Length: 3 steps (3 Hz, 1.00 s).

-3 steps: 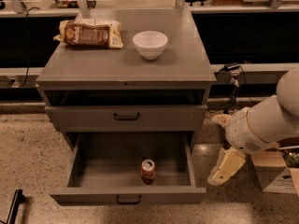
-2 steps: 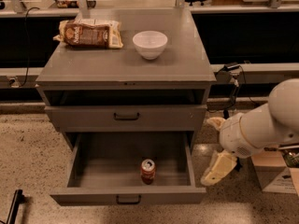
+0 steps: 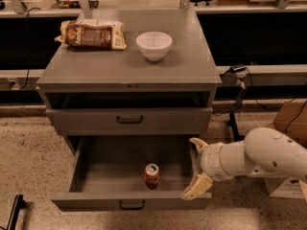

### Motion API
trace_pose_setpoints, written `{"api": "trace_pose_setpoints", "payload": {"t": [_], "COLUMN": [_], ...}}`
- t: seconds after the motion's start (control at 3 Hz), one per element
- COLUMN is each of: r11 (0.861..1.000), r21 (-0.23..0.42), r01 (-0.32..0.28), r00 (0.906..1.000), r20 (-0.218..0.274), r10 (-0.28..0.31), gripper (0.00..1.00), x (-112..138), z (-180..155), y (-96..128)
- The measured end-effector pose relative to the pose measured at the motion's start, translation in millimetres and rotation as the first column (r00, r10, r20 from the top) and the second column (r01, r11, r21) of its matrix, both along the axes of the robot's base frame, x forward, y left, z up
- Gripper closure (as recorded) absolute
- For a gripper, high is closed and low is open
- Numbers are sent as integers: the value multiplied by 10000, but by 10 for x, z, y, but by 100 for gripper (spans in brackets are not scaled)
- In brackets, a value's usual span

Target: Pick coke can from middle drawer and place on counter

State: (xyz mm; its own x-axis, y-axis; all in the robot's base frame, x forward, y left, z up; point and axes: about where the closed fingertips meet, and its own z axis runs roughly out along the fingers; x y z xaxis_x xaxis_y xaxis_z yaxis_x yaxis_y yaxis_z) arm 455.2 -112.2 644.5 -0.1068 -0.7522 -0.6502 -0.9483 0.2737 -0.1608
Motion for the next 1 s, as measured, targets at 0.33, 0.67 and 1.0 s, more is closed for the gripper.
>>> {"api": "trace_pose_setpoints", "payload": {"t": [0.33,0.67,1.0], "r11": [10000,9996,9963], "r21": [1,219,794], "r01": [1,-166,-334], "r00": [9998,9993,9977], "r20": [191,343,614], "r10": [-1,159,285], "gripper": [0,0,0], "x": [57,130,354], "z": [-21,-94,-310], "y": [18,113,313]}}
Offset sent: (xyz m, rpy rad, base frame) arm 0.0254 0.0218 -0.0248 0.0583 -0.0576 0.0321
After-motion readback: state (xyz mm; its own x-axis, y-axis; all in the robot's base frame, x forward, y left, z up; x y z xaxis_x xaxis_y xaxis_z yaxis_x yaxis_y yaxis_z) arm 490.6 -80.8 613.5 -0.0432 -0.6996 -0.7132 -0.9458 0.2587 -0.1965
